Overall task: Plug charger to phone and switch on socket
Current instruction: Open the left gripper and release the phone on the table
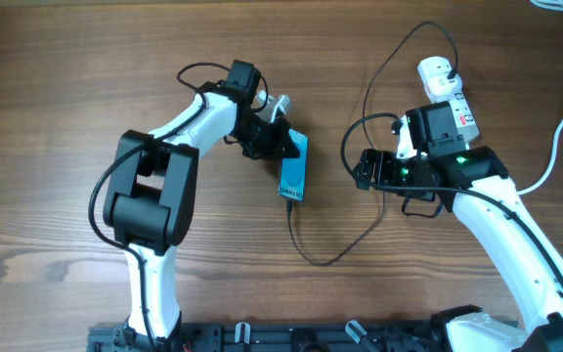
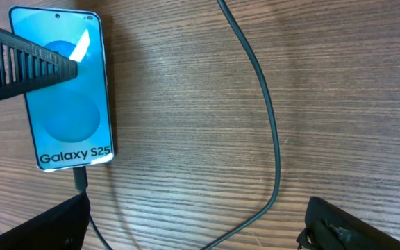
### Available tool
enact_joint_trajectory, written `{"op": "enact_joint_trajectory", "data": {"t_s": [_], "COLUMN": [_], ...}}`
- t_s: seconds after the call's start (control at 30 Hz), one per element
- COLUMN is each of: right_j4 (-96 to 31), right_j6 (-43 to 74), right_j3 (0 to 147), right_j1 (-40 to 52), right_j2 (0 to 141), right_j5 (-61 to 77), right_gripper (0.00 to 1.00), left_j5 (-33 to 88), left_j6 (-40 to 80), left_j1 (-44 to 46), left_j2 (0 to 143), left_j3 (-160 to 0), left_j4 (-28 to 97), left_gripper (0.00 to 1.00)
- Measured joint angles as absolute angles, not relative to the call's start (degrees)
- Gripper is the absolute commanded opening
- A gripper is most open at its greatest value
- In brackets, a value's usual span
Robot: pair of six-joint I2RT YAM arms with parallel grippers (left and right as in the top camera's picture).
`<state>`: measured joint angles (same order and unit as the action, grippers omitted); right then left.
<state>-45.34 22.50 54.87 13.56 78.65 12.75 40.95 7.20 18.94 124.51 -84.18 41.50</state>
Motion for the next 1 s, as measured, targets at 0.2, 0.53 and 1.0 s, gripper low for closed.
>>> {"op": "enact_joint_trajectory", "data": {"t_s": [0.2,0.53,1.0], "right_j4": [-45.1,-44.5,-44.3], "right_j6": [22.5,22.5,22.5], "right_j3": [54.9,54.9,54.9], "right_j1": [13.6,13.6,13.6], "right_j2": [78.7,78.7,78.7], "right_j5": [12.8,12.8,12.8], "right_gripper": [1.0,1.0,1.0], "left_j5": [39.5,41.4,39.0], "left_j6": [10.5,20.4,20.4], "left_j1": [19.0,18.6,19.0], "left_j2": [124.5,123.0,122.4], "left_j3": [-84.0,-75.4,-75.3], "left_j4": [39.3,24.8,26.5], "left_gripper": [0.04,0.17,0.23]}}
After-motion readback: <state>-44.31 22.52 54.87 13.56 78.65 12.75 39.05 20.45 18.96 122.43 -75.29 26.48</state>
